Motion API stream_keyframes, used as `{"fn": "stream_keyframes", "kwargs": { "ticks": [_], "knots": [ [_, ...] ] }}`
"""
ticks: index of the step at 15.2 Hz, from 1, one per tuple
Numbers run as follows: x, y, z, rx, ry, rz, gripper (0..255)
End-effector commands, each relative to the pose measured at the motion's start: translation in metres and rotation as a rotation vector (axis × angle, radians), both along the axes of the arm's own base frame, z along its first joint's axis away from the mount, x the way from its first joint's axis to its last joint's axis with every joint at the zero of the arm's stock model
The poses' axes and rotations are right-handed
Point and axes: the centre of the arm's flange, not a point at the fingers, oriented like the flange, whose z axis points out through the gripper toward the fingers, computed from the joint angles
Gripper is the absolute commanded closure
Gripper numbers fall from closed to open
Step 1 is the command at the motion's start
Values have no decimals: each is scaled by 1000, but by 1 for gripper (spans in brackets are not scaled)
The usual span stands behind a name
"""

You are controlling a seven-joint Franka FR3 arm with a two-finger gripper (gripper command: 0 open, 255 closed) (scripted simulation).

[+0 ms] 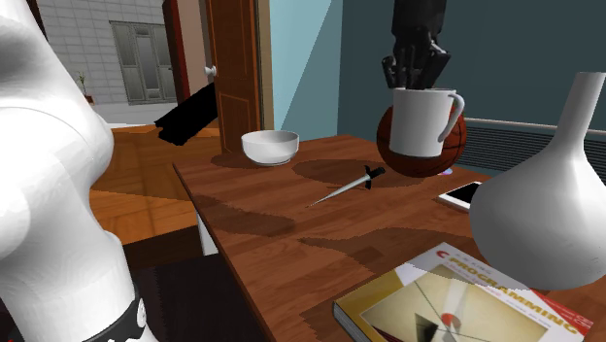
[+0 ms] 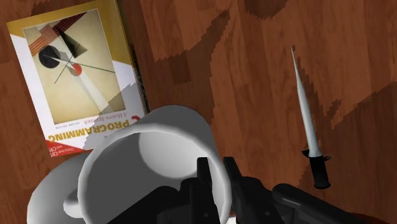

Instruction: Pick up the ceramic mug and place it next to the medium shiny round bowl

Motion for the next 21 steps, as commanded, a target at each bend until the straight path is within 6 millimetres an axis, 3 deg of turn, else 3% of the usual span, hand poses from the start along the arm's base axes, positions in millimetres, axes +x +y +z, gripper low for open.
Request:
{"fn": "stream_keyframes", "kwargs": {
  "ticks": [1,21],
  "knots": [
    [-11,17,2,0,0,0,255],
    [-140,247,3,0,0,0,255]
  ]
}}
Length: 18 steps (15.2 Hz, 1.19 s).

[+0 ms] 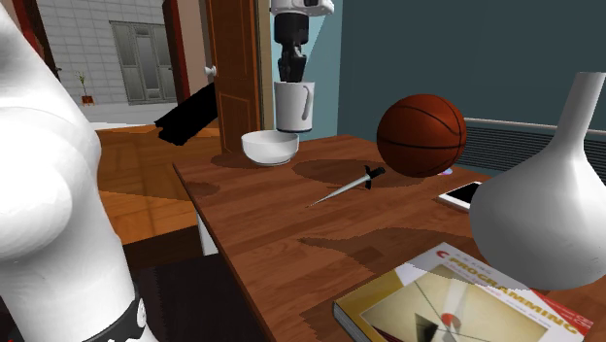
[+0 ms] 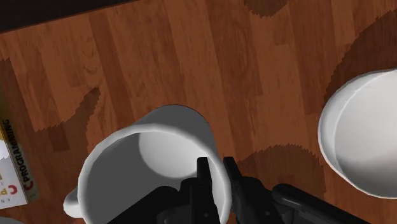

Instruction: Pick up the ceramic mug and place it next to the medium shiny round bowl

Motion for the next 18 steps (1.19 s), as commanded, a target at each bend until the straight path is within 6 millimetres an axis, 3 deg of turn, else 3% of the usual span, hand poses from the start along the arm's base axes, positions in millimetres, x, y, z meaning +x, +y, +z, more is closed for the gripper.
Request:
{"fn": "stream_keyframes", "kwargs": {
  "ticks": [1,18],
  "knots": [
    [-15,21,2,0,0,-2,255],
    [-125,216,3,0,0,-2,255]
  ]
}}
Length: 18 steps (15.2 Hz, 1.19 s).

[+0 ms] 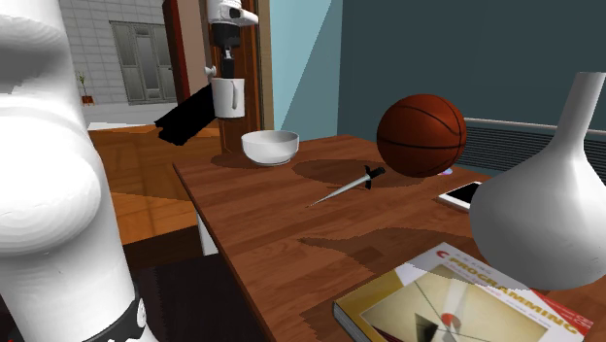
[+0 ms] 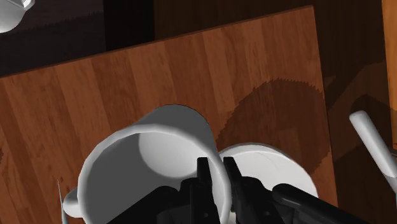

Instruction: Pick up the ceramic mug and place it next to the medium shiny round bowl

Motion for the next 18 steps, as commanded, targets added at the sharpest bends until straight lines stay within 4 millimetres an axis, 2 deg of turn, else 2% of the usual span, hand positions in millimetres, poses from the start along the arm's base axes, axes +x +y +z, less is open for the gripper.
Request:
{"fn": "stream_keyframes", "kwargs": {
  "ticks": [1,18],
  "knots": [
    [-13,25,1,0,0,-3,255],
    [-13,25,-89,0,0,-3,255]
  ]
}}
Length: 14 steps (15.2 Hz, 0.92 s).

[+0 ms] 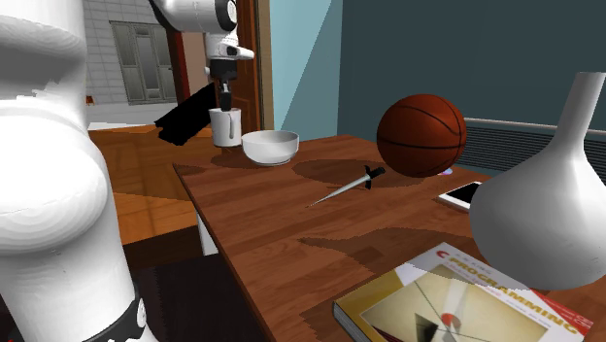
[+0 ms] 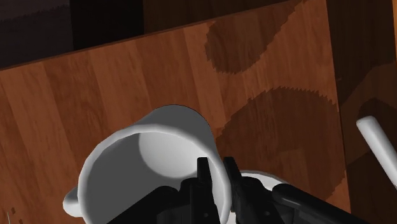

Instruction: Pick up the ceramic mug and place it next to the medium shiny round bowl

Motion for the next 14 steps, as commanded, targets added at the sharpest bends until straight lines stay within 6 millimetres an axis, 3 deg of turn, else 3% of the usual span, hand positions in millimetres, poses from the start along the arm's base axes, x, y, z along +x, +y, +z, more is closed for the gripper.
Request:
{"fn": "stream_keyframes", "kwargs": {
  "ticks": [1,14],
  "knots": [
    [-1,-1,-10,1,0,0,255],
    [-1,-1,-77,1,0,0,255]
  ]
}}
